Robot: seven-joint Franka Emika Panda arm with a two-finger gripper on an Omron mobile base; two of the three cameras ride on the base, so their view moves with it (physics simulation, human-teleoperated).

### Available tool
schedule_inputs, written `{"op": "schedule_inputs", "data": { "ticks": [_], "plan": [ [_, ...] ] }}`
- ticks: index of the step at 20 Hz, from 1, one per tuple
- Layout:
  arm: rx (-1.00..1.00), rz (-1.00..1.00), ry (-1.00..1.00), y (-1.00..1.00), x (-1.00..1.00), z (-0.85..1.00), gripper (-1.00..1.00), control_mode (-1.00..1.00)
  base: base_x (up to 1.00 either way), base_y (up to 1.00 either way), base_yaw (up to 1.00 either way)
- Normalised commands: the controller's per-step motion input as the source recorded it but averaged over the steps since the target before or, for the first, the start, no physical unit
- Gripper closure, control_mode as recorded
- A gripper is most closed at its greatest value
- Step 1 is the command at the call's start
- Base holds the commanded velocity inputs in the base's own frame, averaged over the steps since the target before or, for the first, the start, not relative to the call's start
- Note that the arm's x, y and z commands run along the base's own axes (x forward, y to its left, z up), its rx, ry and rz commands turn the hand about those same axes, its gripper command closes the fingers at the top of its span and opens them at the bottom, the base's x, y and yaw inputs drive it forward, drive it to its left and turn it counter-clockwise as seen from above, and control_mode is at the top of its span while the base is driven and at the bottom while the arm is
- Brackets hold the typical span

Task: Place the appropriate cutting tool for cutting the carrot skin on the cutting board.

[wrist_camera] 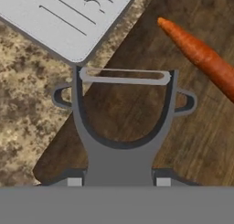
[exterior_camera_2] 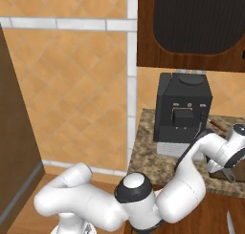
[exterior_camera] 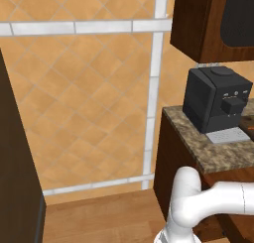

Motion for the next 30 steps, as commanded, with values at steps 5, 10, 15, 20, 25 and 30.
{"op": "schedule_inputs", "data": {
  "ticks": [5, 10, 15, 20, 25, 30],
  "plan": [
    [0.0, 0.0, -0.01, 0.0, 0.03, -0.16, -1.0, -1.0, 0.0, 0.0, 0.0],
    [0.0, 0.0, -0.03, 0.0, -0.61, 0.1, -1.0, -1.0, 0.0, 0.0, 0.0],
    [0.0, 0.01, -0.12, 0.14, -0.8, 0.54, -1.0, -1.0, 0.0, 0.0, 0.0],
    [-0.01, 0.05, -0.11, 0.55, -0.77, 0.6, -1.0, -1.0, 0.0, 0.0, 0.0],
    [-0.09, 0.12, -0.09, 0.93, -0.73, 0.35, -1.0, -1.0, 0.0, 0.0, 0.0],
    [-0.17, 0.17, -0.03, 1.0, -0.56, 0.32, -1.0, -1.0, 0.0, 0.0, 0.0]
  ]
}}
